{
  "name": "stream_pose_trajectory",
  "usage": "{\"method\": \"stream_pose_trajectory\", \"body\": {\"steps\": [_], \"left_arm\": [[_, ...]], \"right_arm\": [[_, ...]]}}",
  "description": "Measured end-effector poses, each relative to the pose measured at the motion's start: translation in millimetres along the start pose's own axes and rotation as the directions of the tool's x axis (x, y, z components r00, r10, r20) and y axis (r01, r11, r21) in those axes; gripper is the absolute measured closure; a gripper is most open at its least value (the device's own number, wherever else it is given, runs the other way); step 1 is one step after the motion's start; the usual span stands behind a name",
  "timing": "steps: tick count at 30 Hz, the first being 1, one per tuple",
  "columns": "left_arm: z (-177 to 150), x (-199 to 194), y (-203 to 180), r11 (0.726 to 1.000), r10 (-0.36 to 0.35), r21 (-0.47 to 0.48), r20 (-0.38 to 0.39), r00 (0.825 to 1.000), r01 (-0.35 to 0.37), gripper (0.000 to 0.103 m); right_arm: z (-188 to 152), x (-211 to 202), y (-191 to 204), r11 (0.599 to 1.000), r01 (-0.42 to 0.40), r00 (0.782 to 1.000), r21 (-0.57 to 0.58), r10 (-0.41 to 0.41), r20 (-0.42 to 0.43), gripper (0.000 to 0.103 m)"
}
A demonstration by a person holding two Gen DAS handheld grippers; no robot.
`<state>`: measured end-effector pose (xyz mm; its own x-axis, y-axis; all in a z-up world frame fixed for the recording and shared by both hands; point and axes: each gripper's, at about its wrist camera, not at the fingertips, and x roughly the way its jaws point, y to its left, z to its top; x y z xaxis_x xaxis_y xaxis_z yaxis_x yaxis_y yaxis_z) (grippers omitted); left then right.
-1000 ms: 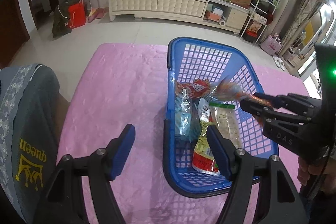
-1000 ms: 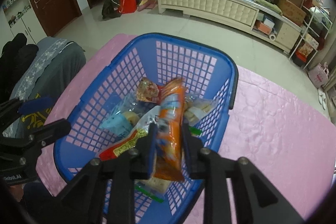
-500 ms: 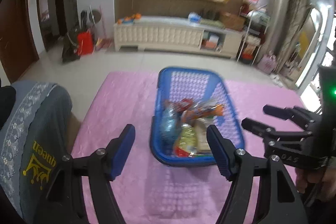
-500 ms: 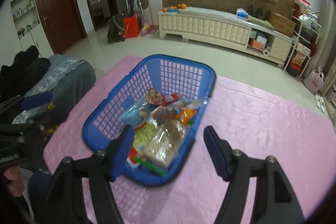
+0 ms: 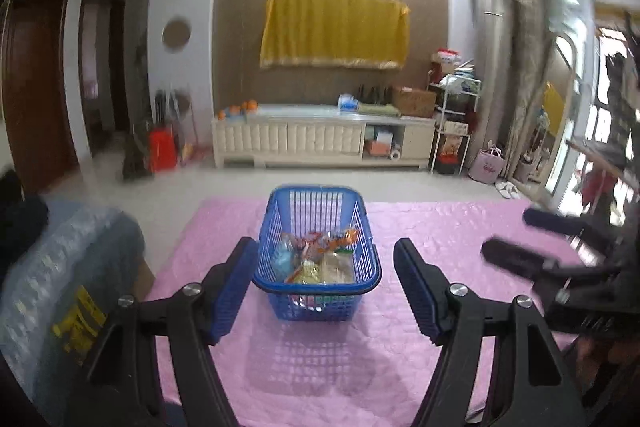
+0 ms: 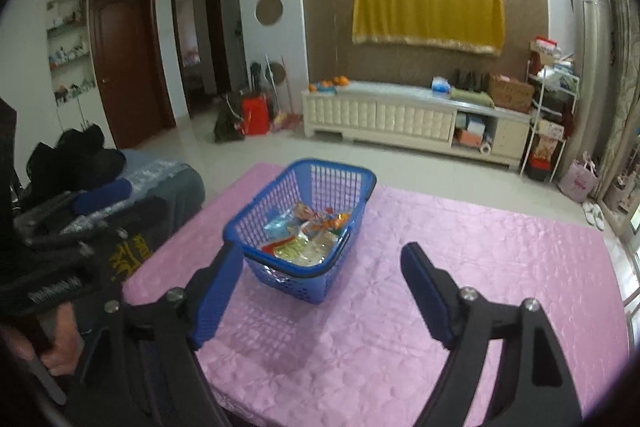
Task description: Organize snacks
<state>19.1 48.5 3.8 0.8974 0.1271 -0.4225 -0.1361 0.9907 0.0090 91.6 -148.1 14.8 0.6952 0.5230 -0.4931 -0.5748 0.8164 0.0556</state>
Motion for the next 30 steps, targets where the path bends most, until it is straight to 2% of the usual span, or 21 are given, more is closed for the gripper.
{"method": "stream_pose_trajectory", "body": {"steps": [1, 2, 4, 6, 7, 8, 12, 18, 30], "left_arm": [[-3.5, -9.2, -6.1, 1.0, 0.01, 0.023, 0.03, 0.999, -0.011, 0.026], [-7.0, -15.9, -10.2, 0.999, 0.012, 0.037, 0.052, 0.999, -0.014, 0.021], [-12.9, -27.3, -15.4, 0.999, 0.005, 0.042, 0.058, 0.998, -0.008, 0.017], [-19.0, -36.3, -18.9, 0.999, -0.017, 0.034, 0.051, 0.999, 0.015, 0.011], [-22.4, -40.5, -20.5, 0.999, -0.037, 0.031, 0.043, 0.998, 0.035, 0.002], [-25.4, -45.3, -21.4, 0.999, -0.037, 0.028, 0.045, 0.998, 0.036, 0.0], [-33.1, -53.9, -25.0, 0.999, -0.029, 0.034, 0.04, 0.999, 0.027, 0.0], [-46.3, -64.2, -29.6, 0.998, -0.054, 0.013, 0.018, 0.998, 0.054, 0.0], [-49.1, -69.4, -29.3, 0.998, -0.066, 0.013, 0.011, 0.998, 0.066, 0.0]], "right_arm": [[-2.6, -8.7, 0.1, 1.0, 0.01, 1.0, 0.001, -0.01, 0.024, 0.017], [-6.7, -18.0, 0.3, 1.0, 0.03, 0.998, 0.005, -0.03, 0.05, 0.012], [-14.2, -31.9, 1.3, 0.997, 0.077, 0.994, 0.008, -0.077, 0.082, 0.002], [-23.4, -45.6, 2.8, 0.994, 0.113, 0.988, 0.011, -0.114, 0.108, 0.0], [-28.0, -51.1, 4.3, 0.992, 0.122, 0.986, 0.012, -0.123, 0.111, 0.0], [-31.4, -55.5, 4.5, 0.991, 0.131, 0.985, 0.015, -0.131, 0.112, 0.0], [-46.4, -71.7, 6.8, 0.987, 0.157, 0.981, 0.039, -0.161, 0.113, 0.0], [-65.1, -84.2, 10.9, 0.987, 0.142, 0.985, 0.08, -0.149, 0.089, 0.0], [-69.2, -95.9, 19.6, 0.985, 0.152, 0.982, 0.079, -0.16, 0.101, 0.0]]}}
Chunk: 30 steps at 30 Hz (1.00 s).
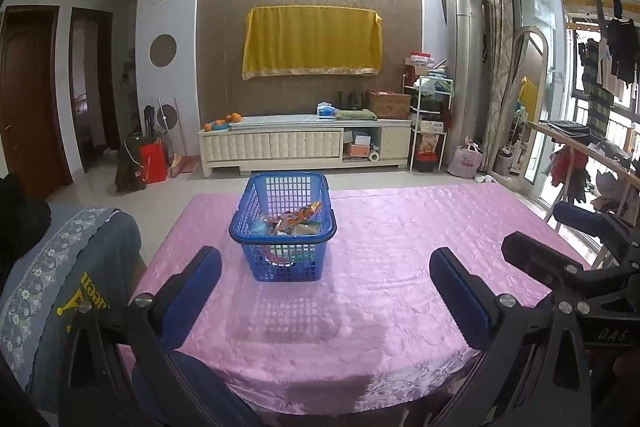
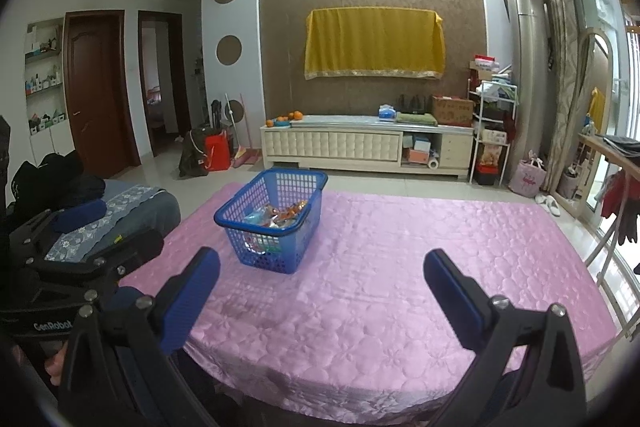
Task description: Organize snacks
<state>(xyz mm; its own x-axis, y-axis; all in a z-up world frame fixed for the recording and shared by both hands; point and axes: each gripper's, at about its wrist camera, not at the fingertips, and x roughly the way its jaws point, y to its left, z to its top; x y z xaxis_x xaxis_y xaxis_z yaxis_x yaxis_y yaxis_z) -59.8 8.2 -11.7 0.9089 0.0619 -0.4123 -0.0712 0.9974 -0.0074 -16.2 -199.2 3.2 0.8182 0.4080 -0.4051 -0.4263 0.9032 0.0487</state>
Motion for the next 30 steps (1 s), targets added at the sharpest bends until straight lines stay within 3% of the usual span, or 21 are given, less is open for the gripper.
{"method": "stream_pose_trajectory", "body": {"steps": [30], "left_arm": [[-7.6, -7.0, -2.2, 1.0, -0.008, 0.001, -0.007, 1.0, 0.008, 0.0]], "right_arm": [[-5.8, -8.5, -5.2, 1.0, 0.003, 1.0, 0.031, -0.002, -0.03, 0.0]]}}
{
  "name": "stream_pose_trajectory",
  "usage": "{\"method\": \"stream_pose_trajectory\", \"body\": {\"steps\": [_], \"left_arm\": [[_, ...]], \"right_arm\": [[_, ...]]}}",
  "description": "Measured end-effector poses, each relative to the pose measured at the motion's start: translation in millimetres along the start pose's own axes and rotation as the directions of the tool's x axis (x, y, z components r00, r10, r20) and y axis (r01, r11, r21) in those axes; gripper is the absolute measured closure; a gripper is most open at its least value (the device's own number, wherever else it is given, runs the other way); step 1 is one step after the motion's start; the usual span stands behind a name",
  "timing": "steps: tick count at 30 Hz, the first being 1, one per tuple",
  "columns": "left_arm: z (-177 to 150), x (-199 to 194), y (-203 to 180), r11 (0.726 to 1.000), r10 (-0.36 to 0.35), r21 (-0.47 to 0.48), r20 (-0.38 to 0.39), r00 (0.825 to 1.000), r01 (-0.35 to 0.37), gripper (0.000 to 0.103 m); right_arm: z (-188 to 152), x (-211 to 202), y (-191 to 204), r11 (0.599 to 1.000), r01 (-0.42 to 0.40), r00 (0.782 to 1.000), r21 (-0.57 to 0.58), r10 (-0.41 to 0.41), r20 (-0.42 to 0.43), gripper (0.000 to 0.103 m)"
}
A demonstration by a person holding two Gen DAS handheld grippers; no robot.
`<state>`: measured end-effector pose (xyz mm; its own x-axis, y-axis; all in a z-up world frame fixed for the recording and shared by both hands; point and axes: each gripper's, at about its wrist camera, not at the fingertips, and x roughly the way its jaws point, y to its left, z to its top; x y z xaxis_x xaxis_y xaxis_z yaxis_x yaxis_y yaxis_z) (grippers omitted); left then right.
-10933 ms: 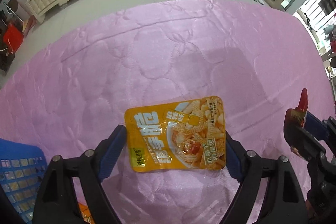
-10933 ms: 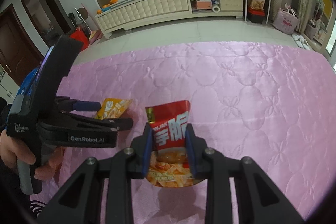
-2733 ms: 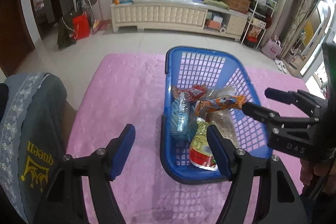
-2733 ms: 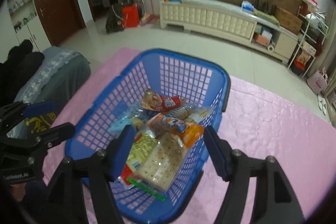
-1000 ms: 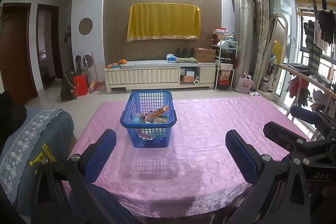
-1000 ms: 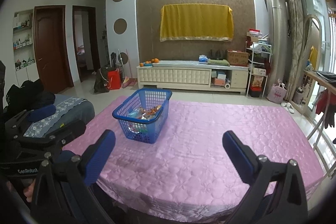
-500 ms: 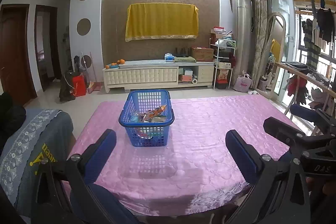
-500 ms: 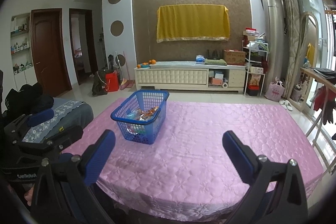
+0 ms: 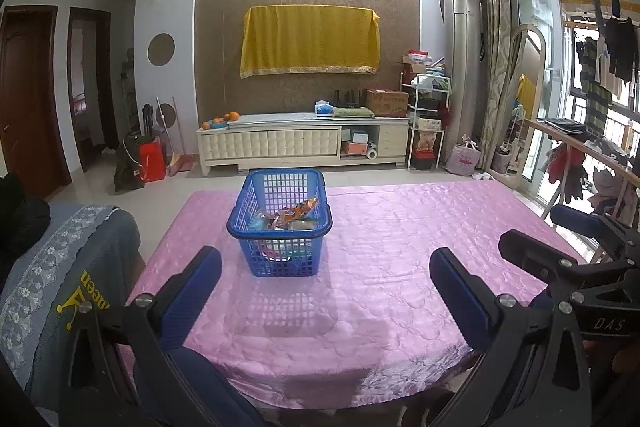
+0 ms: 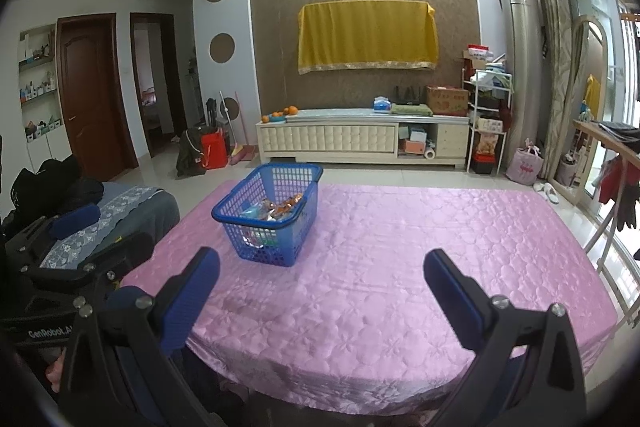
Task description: Organize snacks
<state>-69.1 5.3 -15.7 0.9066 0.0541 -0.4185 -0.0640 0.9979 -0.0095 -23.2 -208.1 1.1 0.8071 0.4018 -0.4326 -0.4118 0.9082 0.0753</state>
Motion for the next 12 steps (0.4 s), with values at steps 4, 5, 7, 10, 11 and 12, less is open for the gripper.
{"method": "stream_pose_trajectory", "body": {"steps": [4, 5, 7, 10, 11, 12], "left_arm": [[-0.5, -1.2, -0.1, 1.0, -0.001, -0.003, -0.001, 1.0, 0.001, 0.0], [-0.6, -1.6, -0.2, 1.0, -0.002, -0.003, -0.001, 1.0, 0.002, 0.0], [-0.5, -2.1, -0.2, 1.0, -0.004, -0.005, -0.002, 1.0, 0.004, 0.0], [-0.7, -3.2, -0.2, 1.0, -0.002, -0.005, 0.0, 1.0, 0.002, 0.0], [-0.6, -3.1, 0.1, 1.0, -0.003, -0.006, -0.001, 1.0, 0.003, 0.0], [-0.9, -2.7, 0.6, 1.0, -0.004, -0.006, -0.002, 1.0, 0.004, 0.0]], "right_arm": [[0.0, -1.2, -1.2, 1.0, -0.002, 1.0, 0.002, 0.002, 0.0, 0.0], [0.1, -1.6, -1.8, 1.0, -0.003, 1.0, 0.003, 0.003, -0.001, 0.0], [-0.4, -1.5, -1.0, 1.0, -0.004, 1.0, 0.004, 0.004, -0.002, 0.0], [0.3, -1.9, -1.0, 1.0, -0.005, 1.0, 0.006, 0.005, -0.005, 0.0], [0.4, -2.3, -1.6, 1.0, -0.006, 1.0, 0.007, 0.007, -0.006, 0.0], [0.2, -2.1, -1.1, 1.0, -0.009, 1.0, 0.009, 0.009, -0.007, 0.0]]}}
